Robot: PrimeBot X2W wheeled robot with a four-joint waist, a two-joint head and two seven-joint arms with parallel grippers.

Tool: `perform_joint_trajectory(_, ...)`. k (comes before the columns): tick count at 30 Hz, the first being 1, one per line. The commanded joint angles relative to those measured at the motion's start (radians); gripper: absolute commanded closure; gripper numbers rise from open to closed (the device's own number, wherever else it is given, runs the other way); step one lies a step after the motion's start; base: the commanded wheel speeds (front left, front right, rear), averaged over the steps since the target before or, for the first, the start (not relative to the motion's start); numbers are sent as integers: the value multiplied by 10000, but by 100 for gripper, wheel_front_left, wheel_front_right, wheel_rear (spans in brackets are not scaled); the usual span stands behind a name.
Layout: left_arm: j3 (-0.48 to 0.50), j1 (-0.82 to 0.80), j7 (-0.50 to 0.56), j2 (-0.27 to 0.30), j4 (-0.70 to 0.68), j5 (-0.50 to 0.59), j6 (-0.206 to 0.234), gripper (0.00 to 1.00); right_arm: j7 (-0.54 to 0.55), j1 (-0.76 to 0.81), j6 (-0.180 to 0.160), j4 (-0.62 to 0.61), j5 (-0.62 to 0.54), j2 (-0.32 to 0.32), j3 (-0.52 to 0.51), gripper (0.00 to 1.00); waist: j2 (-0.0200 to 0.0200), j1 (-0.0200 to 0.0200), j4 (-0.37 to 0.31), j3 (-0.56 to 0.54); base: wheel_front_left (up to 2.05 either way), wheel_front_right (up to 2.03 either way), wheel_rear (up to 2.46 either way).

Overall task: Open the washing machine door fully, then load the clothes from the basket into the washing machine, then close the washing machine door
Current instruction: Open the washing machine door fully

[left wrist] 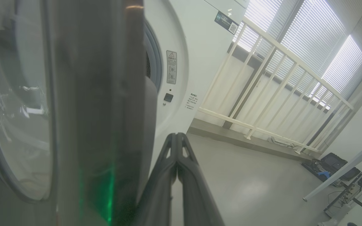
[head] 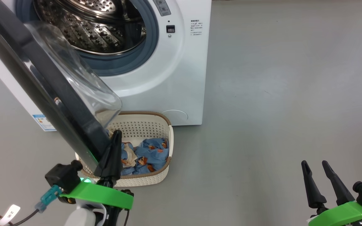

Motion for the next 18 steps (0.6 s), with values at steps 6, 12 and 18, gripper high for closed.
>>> perform_joint_trajectory(6,448,-326,-65,105,-63,-125,7,100,-122,-257,58,-294,-168,-228,93,0,-1,0,231,-26,0,0,0)
perform_joint_trajectory(12,461,-273,-65,105,40,-153,6,100,-122,-234,58,-331,-195,-253,60,0,-1,0,515,-74,0,0,0)
perform_joint_trajectory(18,467,-225,-65,105,90,-157,6,100,-122,-234,58,-376,-216,-284,60,0,-1,0,782,-58,0,0,0)
